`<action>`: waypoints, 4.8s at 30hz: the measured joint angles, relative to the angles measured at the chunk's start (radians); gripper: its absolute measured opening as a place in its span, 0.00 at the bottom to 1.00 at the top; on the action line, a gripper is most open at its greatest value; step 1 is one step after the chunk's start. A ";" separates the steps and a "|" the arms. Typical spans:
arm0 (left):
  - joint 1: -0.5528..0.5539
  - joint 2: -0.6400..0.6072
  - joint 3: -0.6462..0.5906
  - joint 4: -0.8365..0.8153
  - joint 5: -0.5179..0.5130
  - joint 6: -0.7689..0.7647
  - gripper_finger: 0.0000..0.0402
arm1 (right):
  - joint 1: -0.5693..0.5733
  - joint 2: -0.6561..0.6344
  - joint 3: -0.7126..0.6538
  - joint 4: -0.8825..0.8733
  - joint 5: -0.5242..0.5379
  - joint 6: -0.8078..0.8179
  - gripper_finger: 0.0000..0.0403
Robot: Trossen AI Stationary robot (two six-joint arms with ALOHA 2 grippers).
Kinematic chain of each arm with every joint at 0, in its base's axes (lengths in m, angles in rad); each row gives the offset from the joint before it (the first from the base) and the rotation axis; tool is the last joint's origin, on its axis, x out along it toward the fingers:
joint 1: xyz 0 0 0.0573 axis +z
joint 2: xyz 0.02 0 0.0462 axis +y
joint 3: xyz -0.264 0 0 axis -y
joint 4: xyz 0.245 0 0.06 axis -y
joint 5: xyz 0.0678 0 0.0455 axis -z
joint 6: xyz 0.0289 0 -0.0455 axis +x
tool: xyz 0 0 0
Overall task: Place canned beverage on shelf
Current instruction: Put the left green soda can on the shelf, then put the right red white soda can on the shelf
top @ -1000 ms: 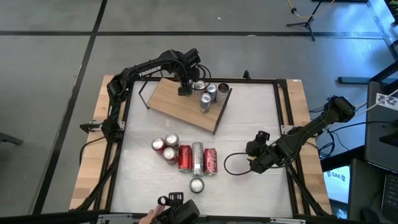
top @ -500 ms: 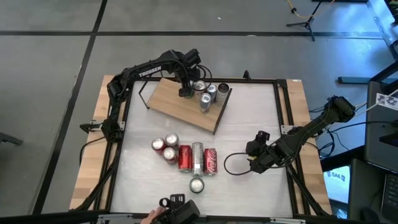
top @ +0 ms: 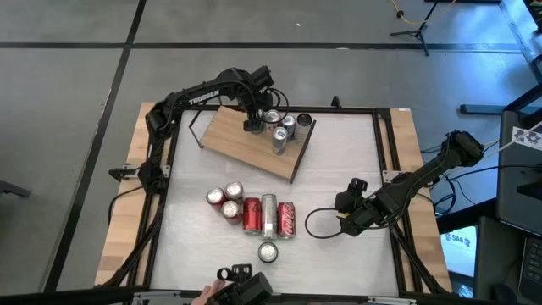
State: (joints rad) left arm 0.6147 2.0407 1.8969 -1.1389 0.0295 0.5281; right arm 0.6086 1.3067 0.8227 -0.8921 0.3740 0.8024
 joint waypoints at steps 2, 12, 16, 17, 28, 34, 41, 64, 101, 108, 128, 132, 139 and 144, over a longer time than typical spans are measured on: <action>0.000 0.000 0.000 0.000 0.000 0.002 0.95 | 0.000 0.000 0.000 0.000 0.000 0.000 0.95; -0.008 0.000 0.000 -0.003 -0.023 -0.021 0.97 | 0.000 0.000 0.000 0.000 0.000 0.000 0.95; -0.014 -0.005 0.000 -0.004 -0.025 -0.021 0.97 | 0.000 0.000 0.000 0.000 0.000 0.000 0.95; -0.016 -0.007 0.000 -0.004 -0.025 -0.021 0.97 | 0.000 0.000 0.000 0.000 0.000 0.000 0.95; -0.018 -0.060 0.000 -0.051 -0.045 -0.021 0.97 | 0.000 0.000 0.000 0.000 0.000 0.000 0.95; -0.018 -0.100 0.000 -0.063 -0.048 -0.029 0.97 | 0.000 0.000 0.000 0.001 0.000 0.000 0.95; -0.025 -0.163 0.000 -0.100 -0.047 -0.056 0.97 | 0.000 0.000 0.000 0.003 0.000 0.000 0.95; -0.188 -0.514 -0.001 -0.249 -0.035 -0.349 0.97 | 0.000 0.000 0.000 0.070 0.000 0.000 0.95; -0.478 -0.678 -0.353 -0.088 -0.302 -0.781 0.97 | 0.000 0.000 0.001 0.746 0.177 0.492 0.95; -0.478 -0.678 -0.353 -0.071 -0.301 -0.780 0.97 | 0.000 0.034 0.037 0.782 0.193 0.552 0.95; -0.481 -0.678 -0.353 -0.072 -0.302 -0.780 0.97 | -0.153 0.437 0.535 0.206 -0.048 0.746 0.95; -0.481 -0.678 -0.353 -0.075 -0.302 -0.780 0.97 | -0.192 0.474 0.537 0.202 -0.135 0.767 0.95; -0.481 -0.678 -0.353 -0.079 -0.302 -0.734 0.97 | -0.212 0.510 0.537 0.211 -0.150 0.796 0.95; -0.481 -0.678 -0.353 -0.080 -0.302 -0.728 0.97 | -0.210 0.533 0.537 0.202 -0.159 0.829 0.95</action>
State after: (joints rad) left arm 0.1341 1.3632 1.5436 -1.2186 -0.2726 -0.2001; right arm 0.3984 1.8397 1.3602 -0.6902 0.2153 1.6315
